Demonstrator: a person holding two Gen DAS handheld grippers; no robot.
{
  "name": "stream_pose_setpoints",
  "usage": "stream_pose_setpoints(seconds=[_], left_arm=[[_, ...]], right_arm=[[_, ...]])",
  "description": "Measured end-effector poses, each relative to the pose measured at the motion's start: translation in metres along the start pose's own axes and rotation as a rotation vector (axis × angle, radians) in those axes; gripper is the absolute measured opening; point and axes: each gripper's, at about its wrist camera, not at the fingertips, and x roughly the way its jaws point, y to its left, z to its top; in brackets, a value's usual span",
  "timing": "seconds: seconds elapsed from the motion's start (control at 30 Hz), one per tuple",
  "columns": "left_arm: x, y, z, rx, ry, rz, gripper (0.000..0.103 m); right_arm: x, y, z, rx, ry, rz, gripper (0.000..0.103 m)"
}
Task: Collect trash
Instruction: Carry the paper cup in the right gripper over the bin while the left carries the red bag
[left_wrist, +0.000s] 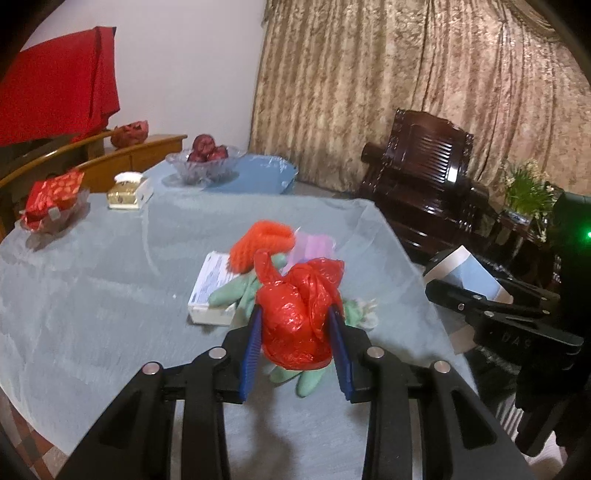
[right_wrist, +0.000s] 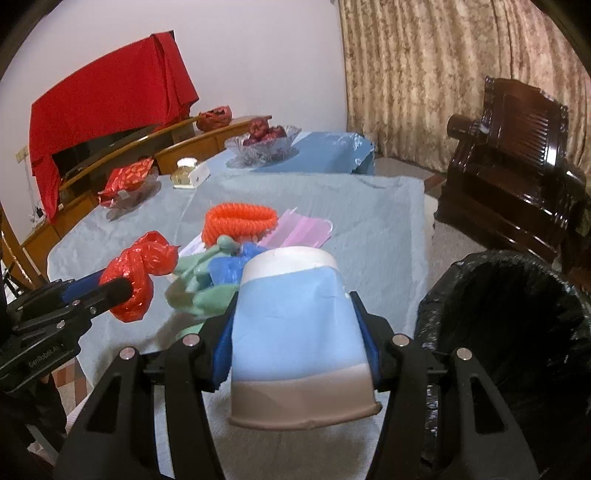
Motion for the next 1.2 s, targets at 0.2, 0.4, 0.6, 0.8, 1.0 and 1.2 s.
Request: stream_pose_setpoints(seconds=[0.2, 0.4, 0.6, 0.8, 1.0, 1.2], left_arm=[[-0.006, -0.021, 0.012, 0.026, -0.038, -0.035, 0.035], [-0.002, -0.047, 0.023, 0.057, -0.058, -0.088, 0.035], [0.015, -0.086, 0.034, 0.095, -0.059, -0.162, 0.035], [0.032, -0.122, 0.042, 0.129, -0.059, -0.222, 0.035], [0.049, -0.163, 0.048, 0.166, -0.054, -0.285, 0.035], [0.069, -0.206, 0.046, 0.21, -0.035, -0.347, 0.035]], right_arm=[[-0.021, -0.014, 0.006, 0.011, -0.043, -0.022, 0.054], [-0.038, -0.036, 0.01, 0.038, -0.076, -0.062, 0.054], [-0.058, -0.067, 0.013, 0.069, -0.111, -0.131, 0.054], [-0.078, -0.109, 0.011, 0.112, -0.142, -0.212, 0.054], [-0.093, -0.153, 0.001, 0.154, -0.152, -0.294, 0.055], [-0.094, -0.19, -0.015, 0.21, -0.124, -0.358, 0.055]])
